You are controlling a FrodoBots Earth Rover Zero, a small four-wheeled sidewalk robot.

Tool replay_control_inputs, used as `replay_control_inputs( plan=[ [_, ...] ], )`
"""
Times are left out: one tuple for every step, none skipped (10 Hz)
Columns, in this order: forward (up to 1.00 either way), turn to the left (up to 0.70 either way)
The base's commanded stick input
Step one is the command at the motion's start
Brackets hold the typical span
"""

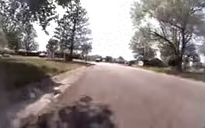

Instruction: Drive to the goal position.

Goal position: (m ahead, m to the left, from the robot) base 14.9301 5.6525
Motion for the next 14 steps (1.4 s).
replay_control_inputs(
  plan=[
    [1.0,0.03],
    [1.0,0.02],
    [1.0,0.03],
    [1.0,0.03],
    [1.0,0.02],
    [1.0,0.03],
    [1.0,0.03],
    [1.0,0.03],
    [1.0,0.02],
    [1.0,0.03],
    [1.0,0.02],
    [1.0,0.03],
    [1.0,0.03],
    [1.0,0.02]
  ],
)
